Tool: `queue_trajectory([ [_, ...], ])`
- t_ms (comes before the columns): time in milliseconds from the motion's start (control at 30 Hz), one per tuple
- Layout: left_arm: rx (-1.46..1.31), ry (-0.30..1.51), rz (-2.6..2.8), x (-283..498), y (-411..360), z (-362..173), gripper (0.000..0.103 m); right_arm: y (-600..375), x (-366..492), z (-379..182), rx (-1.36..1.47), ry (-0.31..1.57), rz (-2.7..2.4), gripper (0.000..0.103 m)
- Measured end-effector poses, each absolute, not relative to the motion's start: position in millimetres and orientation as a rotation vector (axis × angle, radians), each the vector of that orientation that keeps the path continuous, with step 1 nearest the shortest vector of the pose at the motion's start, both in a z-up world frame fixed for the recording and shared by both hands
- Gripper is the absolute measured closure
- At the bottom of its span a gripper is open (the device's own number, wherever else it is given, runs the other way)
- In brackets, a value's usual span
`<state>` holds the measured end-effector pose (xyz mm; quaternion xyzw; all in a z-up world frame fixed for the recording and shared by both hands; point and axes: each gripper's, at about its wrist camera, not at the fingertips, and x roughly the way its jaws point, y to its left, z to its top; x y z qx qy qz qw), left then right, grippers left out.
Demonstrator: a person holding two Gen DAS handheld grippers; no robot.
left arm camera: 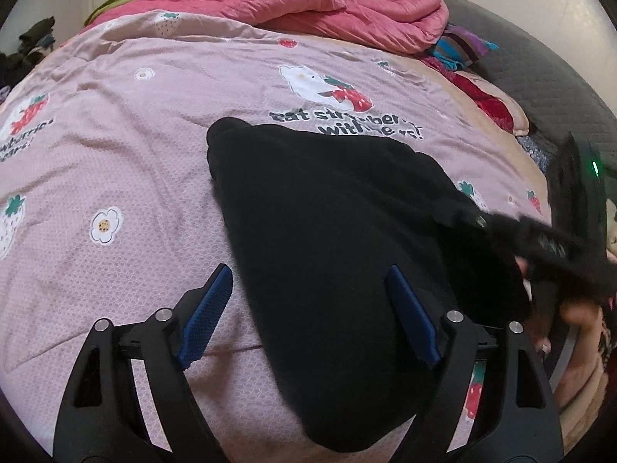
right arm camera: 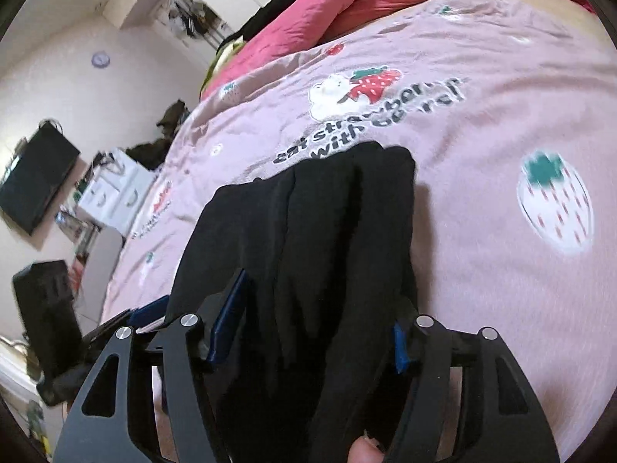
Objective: Fold small clothes
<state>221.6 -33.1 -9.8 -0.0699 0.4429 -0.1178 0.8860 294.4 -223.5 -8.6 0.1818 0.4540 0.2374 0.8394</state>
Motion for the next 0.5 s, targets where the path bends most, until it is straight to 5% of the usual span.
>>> queue_trajectory([
  [67,-0.145,0.921,-0.245,222.0,-34.2,-10.6,0.028,-214.9,299.7,-9.8,0.324,0.962,0.503,0.081],
  [267,-0.140,0.902,-0.254,219.2,-40.2,-5.4,0.026,-203.9,283.0,32.7,0.189,0.754,0.565,0.083],
  [500,-0.089,0.895,-0.269,210.5,-55.8,-9.2,0.023,-217.4,302.2,-15.4,0.182,0.883,0.471,0.083],
])
